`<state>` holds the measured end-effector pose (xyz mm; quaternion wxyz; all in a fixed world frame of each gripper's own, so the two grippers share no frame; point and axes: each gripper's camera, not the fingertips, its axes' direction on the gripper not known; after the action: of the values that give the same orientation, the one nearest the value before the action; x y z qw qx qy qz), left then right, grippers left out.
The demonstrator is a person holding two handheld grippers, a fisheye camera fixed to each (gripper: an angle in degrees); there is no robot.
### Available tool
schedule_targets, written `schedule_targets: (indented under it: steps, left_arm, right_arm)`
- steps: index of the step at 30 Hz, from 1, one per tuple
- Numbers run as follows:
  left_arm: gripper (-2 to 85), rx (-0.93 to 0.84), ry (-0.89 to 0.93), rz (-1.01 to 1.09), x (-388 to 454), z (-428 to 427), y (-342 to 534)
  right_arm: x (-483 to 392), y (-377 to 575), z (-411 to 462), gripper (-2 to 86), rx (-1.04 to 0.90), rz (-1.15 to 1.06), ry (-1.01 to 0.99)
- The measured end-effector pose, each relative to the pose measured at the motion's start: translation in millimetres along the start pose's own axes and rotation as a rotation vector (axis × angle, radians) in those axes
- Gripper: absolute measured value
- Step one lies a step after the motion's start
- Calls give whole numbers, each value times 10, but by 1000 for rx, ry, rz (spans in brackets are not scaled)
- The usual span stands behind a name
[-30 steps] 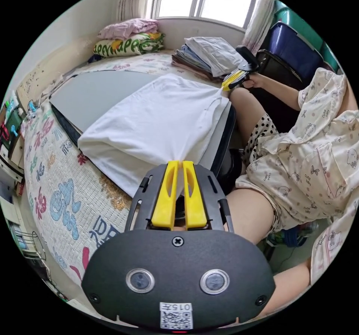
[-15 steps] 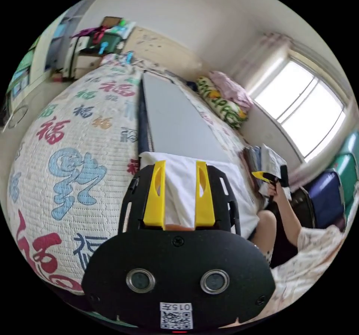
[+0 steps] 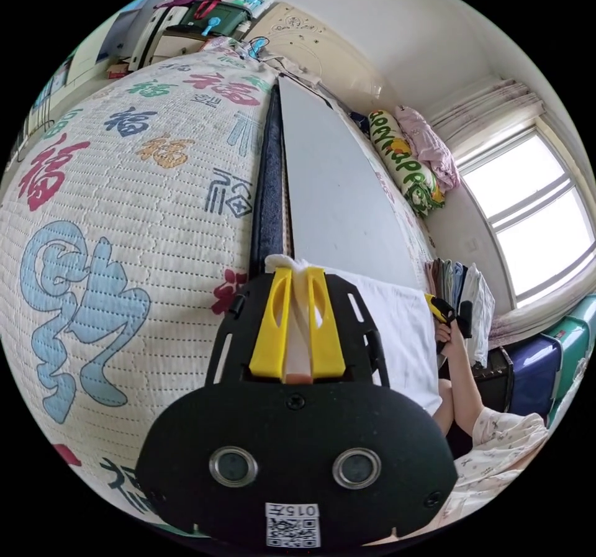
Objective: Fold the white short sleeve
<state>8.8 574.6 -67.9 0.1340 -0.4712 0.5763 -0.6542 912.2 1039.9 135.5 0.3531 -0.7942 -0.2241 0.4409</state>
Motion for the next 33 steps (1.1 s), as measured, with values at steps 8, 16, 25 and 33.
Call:
schedule_targets:
  steps: [8, 16, 25, 33]
  left_arm:
    - [-1, 123, -5, 1, 23, -155, 60]
    - [73, 84, 3, 21, 114, -147, 87]
    - [49, -2, -34, 84, 416, -41, 107]
    - [2, -5, -69, 112, 717, -81, 168]
  right_arm:
    - [-297, 209, 185, 6, 122, -80, 145]
    - [-876, 864, 27, 2, 270, -223, 403]
    - [-3140, 2872, 1155, 66, -122, -916, 7]
    - [-3863, 4032, 2322, 73, -360, -1097, 170]
